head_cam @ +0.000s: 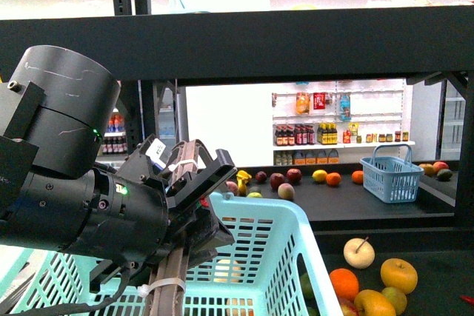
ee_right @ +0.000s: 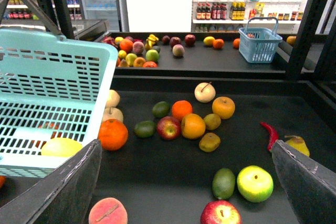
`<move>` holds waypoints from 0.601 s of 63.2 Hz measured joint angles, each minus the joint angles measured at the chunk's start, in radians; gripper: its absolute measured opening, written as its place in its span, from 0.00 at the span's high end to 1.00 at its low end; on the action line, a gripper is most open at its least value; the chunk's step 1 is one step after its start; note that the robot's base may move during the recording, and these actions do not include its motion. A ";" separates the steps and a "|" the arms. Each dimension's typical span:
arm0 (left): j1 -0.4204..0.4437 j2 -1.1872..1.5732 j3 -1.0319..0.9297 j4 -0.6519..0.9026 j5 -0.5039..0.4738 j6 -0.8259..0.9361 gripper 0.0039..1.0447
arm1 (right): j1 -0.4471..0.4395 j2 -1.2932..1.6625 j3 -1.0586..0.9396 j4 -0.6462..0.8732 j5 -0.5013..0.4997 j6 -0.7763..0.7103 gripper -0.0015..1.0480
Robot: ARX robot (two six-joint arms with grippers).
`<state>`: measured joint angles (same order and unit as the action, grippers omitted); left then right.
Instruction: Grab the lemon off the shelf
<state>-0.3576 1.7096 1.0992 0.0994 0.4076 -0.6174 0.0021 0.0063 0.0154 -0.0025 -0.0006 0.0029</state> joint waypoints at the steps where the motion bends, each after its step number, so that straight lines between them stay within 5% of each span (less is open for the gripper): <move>1: 0.000 0.000 0.000 0.000 0.000 0.000 0.74 | 0.000 0.000 0.000 0.000 0.000 0.000 0.07; 18: 0.023 0.003 -0.011 0.187 -0.070 -0.092 0.74 | 0.000 0.000 0.000 0.000 0.000 0.000 0.07; 38: 0.235 0.003 0.062 0.245 -0.319 -0.414 0.74 | 0.000 0.000 0.000 0.000 0.000 0.000 0.07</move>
<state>-0.1226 1.7130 1.1614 0.3439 0.0887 -1.0317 0.0021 0.0059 0.0154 -0.0025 -0.0002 0.0029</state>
